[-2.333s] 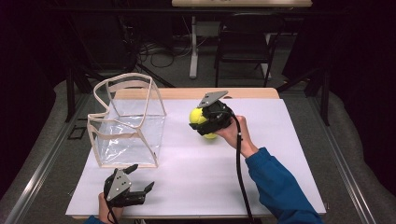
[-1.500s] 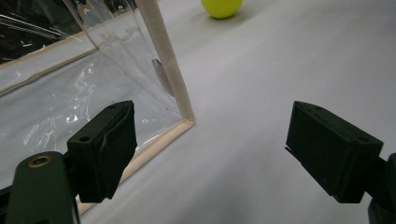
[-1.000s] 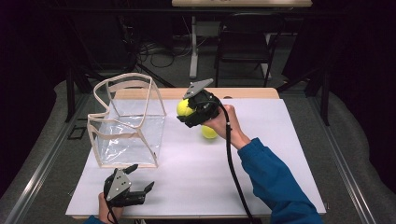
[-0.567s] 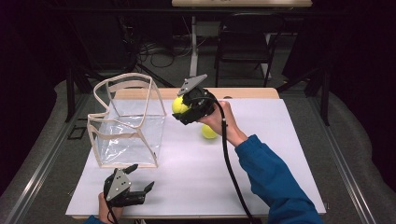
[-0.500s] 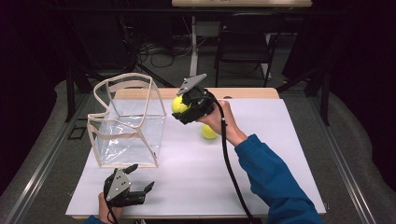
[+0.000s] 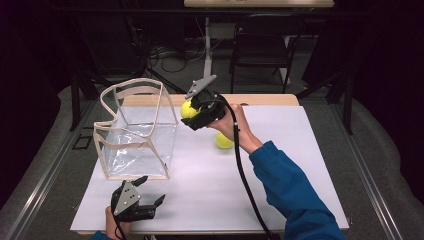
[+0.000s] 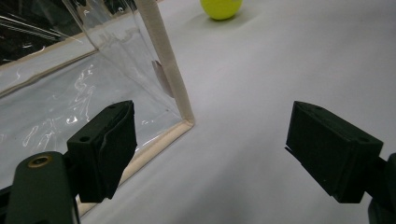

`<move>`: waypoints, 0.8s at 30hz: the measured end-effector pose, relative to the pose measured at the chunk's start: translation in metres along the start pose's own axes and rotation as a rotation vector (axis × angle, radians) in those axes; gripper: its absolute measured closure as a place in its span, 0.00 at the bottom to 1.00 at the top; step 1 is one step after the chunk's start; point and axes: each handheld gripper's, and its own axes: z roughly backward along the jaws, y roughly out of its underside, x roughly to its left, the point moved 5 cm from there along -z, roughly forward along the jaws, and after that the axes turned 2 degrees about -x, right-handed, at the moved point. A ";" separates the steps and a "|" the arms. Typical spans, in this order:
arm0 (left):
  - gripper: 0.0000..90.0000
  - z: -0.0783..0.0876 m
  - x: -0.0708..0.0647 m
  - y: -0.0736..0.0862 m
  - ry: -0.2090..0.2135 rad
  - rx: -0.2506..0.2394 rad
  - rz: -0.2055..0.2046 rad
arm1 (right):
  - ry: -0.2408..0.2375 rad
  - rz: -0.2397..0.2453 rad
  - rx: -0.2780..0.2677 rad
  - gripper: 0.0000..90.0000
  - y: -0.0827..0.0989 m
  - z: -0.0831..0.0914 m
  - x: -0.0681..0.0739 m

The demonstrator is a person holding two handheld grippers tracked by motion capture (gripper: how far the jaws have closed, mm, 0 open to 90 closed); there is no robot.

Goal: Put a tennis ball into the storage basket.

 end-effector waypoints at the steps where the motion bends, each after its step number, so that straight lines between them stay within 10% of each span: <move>1: 0.18 0.000 0.000 0.000 0.001 -0.001 -0.001 | 0.000 0.002 0.000 0.29 -0.001 0.000 0.000; 24: 0.18 0.001 0.000 0.000 0.001 -0.007 0.002 | -0.009 0.023 -0.015 0.29 -0.026 -0.005 0.004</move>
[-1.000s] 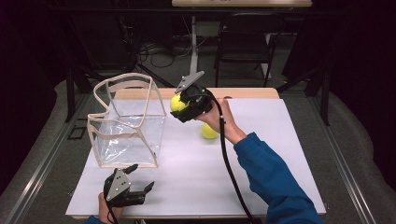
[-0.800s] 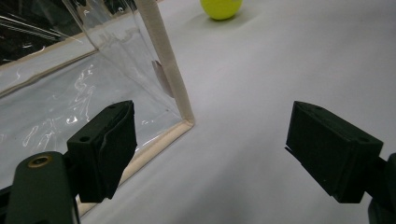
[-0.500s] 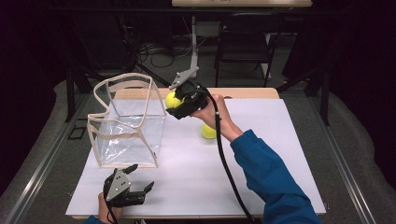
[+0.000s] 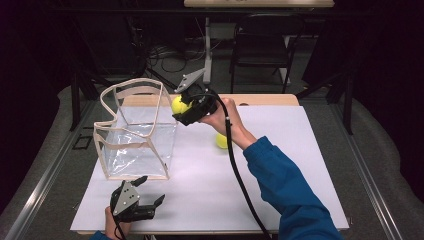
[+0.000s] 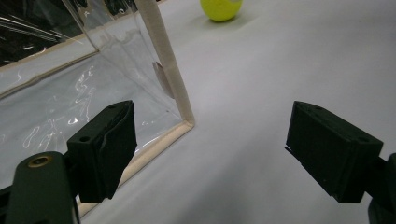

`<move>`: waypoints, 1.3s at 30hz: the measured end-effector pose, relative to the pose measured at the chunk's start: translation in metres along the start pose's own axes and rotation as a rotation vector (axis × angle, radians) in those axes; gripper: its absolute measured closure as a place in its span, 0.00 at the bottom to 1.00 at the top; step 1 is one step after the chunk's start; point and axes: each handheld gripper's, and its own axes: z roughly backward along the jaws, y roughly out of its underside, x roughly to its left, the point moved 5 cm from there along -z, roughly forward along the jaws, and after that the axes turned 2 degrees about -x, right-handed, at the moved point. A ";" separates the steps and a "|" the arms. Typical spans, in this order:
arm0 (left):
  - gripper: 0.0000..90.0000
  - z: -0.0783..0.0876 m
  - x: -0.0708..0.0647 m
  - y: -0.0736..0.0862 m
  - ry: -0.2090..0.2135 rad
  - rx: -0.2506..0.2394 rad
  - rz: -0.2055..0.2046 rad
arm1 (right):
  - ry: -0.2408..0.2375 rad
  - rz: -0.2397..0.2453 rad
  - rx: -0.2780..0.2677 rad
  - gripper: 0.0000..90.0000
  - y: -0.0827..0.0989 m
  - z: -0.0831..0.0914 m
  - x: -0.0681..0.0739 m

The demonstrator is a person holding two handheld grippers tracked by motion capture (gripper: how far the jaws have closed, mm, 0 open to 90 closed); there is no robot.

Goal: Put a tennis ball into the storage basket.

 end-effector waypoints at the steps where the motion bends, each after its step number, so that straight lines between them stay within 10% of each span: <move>1: 0.18 0.000 0.000 0.000 -0.002 0.000 0.001 | -0.002 0.001 0.004 0.29 -0.001 0.000 0.000; 39: 0.18 0.000 0.001 0.000 0.001 -0.011 0.005 | -0.011 0.018 0.009 0.29 -0.028 -0.015 0.002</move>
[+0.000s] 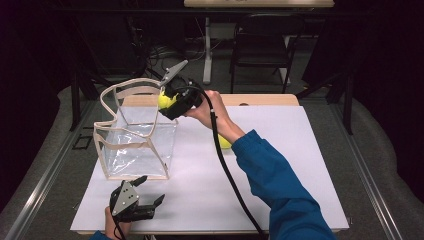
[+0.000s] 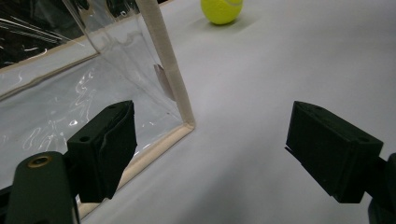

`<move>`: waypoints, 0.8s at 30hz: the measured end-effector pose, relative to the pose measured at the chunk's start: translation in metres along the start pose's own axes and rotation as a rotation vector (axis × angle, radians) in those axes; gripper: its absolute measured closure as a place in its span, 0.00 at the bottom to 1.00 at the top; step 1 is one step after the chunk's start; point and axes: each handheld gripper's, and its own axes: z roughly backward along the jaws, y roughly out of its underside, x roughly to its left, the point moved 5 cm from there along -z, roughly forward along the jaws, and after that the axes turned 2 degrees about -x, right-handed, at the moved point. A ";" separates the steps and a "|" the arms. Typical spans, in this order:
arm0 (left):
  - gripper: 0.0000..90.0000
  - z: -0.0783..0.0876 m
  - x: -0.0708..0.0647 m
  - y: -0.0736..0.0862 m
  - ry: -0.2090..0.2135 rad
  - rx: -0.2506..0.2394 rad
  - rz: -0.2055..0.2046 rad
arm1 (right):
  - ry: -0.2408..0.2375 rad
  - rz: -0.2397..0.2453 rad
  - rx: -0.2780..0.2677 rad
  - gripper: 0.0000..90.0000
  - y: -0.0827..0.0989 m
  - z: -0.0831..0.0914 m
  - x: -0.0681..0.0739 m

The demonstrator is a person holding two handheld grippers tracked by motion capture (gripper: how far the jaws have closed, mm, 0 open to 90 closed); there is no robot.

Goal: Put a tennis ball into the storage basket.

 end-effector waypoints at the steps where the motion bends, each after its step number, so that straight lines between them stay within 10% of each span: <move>1: 0.18 0.000 0.000 0.000 0.000 0.000 0.000 | 0.000 0.000 0.000 0.29 0.000 0.000 0.000; 24: 0.18 0.001 0.000 0.000 0.006 -0.004 0.001 | 0.013 0.017 -0.006 0.29 -0.019 -0.009 -0.001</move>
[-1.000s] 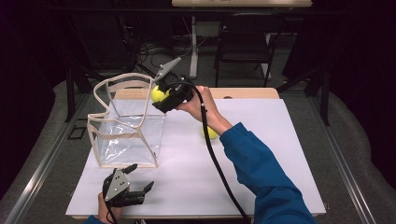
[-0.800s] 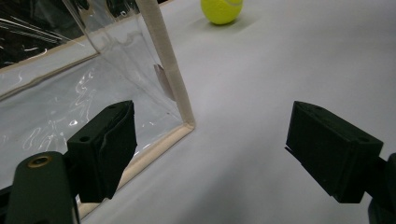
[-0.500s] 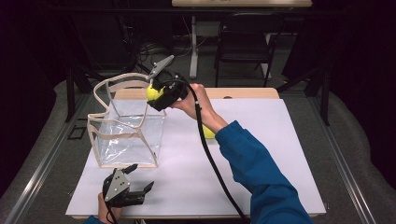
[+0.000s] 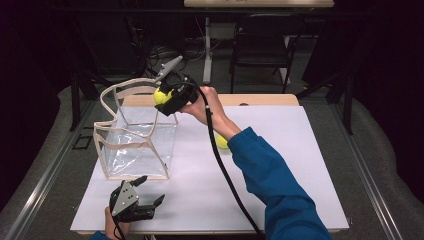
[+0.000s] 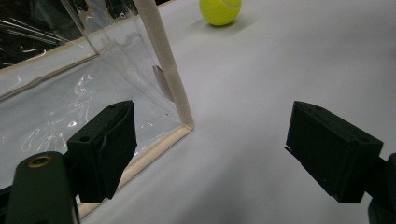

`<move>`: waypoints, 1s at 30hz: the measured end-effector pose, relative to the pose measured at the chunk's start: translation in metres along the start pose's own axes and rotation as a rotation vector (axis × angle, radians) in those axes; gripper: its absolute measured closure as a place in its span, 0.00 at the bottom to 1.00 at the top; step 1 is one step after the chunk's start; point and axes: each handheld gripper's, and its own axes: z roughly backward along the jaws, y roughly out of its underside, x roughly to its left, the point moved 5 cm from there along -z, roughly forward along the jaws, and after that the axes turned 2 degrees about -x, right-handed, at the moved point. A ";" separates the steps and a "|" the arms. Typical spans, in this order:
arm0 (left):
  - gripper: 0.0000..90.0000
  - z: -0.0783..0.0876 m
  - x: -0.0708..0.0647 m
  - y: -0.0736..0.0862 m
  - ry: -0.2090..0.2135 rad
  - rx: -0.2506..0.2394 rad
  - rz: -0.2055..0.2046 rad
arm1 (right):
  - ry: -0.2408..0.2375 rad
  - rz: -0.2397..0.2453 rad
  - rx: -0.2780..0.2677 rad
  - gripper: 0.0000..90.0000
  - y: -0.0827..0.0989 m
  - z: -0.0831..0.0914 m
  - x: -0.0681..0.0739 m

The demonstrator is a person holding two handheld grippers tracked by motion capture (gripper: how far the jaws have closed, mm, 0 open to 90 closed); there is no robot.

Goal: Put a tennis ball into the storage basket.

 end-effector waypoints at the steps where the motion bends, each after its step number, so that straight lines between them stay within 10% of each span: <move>1: 0.18 0.000 0.000 0.000 0.000 0.001 -0.001 | 0.001 0.000 -0.002 0.29 -0.001 0.000 0.000; 30: 0.18 0.000 0.000 0.000 0.004 -0.003 0.002 | 0.020 0.037 0.000 0.29 -0.021 -0.005 0.002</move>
